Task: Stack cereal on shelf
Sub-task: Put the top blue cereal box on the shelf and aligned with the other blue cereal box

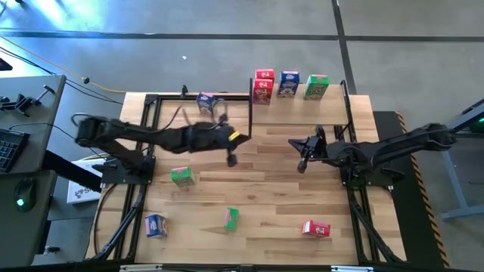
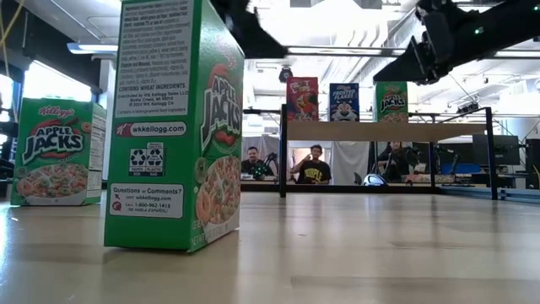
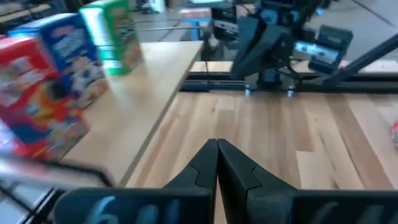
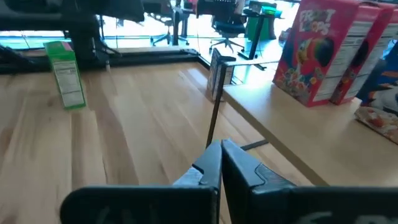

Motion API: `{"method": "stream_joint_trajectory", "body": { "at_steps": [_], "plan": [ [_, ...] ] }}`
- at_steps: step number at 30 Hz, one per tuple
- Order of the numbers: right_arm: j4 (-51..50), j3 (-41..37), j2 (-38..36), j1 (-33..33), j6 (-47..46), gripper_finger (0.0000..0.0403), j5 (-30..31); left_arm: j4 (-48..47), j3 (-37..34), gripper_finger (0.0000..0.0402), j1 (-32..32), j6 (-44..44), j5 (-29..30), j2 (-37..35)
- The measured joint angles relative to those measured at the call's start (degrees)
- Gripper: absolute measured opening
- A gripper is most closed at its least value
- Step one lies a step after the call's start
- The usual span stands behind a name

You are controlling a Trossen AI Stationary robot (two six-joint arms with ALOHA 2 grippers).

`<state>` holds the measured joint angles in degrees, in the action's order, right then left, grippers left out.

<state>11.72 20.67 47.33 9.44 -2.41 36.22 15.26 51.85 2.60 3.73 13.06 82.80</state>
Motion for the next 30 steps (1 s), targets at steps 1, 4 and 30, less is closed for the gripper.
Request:
{"method": "stream_joint_trajectory", "body": {
  "at_steps": [1,4,30],
  "plan": [
    [2.1,0.0,1.3,-0.2,0.5,0.0001,-0.5,0.4,-1.8,0.0001,-0.7,-0.6,1.3,-1.8],
    [4.1,1.0,4.8,-0.9,1.4,0.0001,-2.3,-3.4,-5.5,0.0001,-2.2,-3.2,5.3,-6.7],
    [3.8,6.8,13.7,-1.6,1.2,0.0001,-4.1,-47.7,7.3,0.0115,41.1,9.2,-17.6,-8.9]
  ]
}}
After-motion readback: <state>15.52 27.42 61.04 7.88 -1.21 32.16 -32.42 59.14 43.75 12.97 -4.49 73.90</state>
